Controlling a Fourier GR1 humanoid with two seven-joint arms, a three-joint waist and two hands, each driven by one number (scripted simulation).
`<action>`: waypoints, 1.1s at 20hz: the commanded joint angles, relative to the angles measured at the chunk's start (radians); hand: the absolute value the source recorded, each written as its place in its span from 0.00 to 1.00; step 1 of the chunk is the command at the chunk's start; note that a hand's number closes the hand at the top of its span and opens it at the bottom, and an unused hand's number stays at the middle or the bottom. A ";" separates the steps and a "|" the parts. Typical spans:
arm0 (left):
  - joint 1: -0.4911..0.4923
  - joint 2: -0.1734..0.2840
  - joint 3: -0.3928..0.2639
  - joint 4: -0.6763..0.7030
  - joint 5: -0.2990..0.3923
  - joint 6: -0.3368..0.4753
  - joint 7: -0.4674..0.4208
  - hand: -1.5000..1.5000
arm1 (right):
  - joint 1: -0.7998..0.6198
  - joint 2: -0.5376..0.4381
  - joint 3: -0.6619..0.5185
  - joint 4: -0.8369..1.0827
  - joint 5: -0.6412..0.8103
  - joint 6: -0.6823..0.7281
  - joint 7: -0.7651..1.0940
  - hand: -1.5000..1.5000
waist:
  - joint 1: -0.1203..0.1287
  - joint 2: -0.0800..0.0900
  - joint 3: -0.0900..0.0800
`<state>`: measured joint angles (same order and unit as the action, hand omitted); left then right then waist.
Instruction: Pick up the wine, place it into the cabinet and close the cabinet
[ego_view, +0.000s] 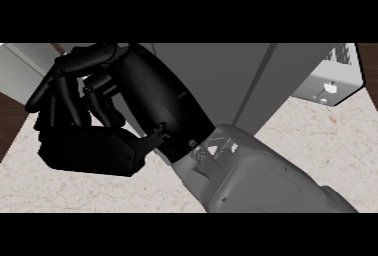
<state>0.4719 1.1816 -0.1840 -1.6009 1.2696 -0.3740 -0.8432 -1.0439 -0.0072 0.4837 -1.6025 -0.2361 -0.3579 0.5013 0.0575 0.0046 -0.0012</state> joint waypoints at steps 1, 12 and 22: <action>0.036 -0.020 0.037 0.014 -0.013 -0.086 -0.040 0.00 | -0.120 0.007 -0.107 0.192 -0.083 0.123 -0.065 1.00 | 0.000 0.000 0.000; 0.012 -0.028 0.095 0.013 -0.004 -0.088 0.042 0.00 | -0.130 0.007 -0.043 0.456 -0.447 0.703 0.081 1.00 | 0.004 0.006 0.000; 0.008 -0.081 0.182 0.085 0.001 -0.165 0.122 0.00 | -0.200 0.007 -0.087 0.736 -0.572 0.867 -0.042 1.00 | -0.020 0.003 0.000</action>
<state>0.4974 1.1257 -0.0220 -1.5537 1.2702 -0.4692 -0.7137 -1.2321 0.0002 0.4333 -0.9539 -0.7668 0.4228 0.4965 0.0524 0.0066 -0.0013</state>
